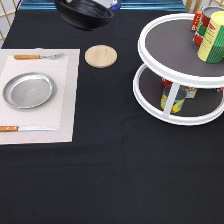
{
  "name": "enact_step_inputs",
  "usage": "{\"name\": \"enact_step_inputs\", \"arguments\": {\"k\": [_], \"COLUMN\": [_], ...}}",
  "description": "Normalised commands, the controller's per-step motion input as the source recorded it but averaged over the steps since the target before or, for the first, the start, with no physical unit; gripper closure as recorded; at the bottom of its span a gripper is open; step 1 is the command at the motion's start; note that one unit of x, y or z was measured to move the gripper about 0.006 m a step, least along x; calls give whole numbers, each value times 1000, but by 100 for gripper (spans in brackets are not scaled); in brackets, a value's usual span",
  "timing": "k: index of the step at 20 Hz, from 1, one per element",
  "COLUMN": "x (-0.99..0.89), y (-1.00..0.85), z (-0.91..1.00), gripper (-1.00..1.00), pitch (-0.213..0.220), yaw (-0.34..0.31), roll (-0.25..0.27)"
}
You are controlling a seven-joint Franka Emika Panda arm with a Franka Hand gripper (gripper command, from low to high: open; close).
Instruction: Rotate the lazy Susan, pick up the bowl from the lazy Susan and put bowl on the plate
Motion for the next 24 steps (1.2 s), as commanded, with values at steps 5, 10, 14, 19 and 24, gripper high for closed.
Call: {"name": "enact_step_inputs", "arguments": {"k": [5,10,14,19,24], "x": [0,-3,-28,-99,-85], "y": [-519,-413,-346,-206,-247], "z": [-446,-427,-451,-491,-417], "gripper": [100,100,100,100,100], "pitch": [-52,-17,-23,-40,-11], "yaw": [-207,-246,-270,-320,-301], "roll": [0,-3,0,-1,0]}}
